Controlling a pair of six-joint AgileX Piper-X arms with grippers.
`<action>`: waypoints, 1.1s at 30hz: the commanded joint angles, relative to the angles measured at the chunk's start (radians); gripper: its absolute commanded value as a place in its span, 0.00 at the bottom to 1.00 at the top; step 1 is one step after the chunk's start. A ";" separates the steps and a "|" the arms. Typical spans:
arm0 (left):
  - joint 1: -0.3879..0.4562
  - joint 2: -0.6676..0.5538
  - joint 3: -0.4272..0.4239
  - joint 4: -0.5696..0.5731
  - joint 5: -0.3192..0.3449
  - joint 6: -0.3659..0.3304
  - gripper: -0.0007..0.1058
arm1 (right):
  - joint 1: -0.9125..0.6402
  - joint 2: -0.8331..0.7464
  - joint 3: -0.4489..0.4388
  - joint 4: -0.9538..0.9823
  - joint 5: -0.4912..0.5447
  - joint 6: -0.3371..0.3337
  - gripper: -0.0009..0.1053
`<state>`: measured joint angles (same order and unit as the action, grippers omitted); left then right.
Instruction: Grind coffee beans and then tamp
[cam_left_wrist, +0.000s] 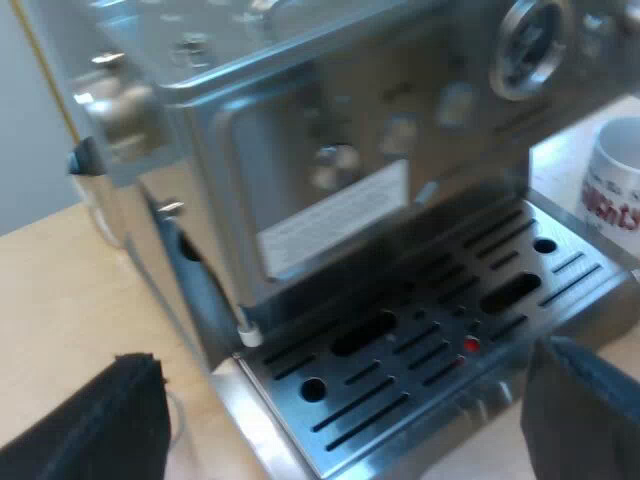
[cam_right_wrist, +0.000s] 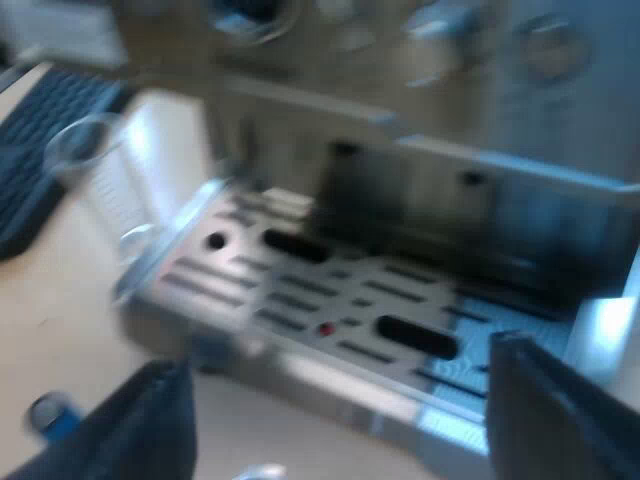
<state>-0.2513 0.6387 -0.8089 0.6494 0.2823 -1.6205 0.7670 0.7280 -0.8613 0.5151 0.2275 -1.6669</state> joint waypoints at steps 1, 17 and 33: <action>0.058 -0.003 -0.012 -0.005 0.034 -0.014 0.69 | -0.023 -0.016 -0.013 -0.002 -0.007 -0.013 0.49; 0.243 -0.003 -0.011 0.043 0.050 -0.040 0.69 | -0.453 -0.176 -0.013 0.031 0.023 -0.123 0.18; 0.243 -0.179 -0.008 0.117 -0.002 -0.036 0.69 | -0.872 -0.288 -0.013 0.143 -0.211 -0.179 0.18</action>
<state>-0.0092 0.4685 -0.8114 0.7608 0.2906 -1.6469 -0.0994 0.4389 -0.8624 0.6702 0.0179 -1.8341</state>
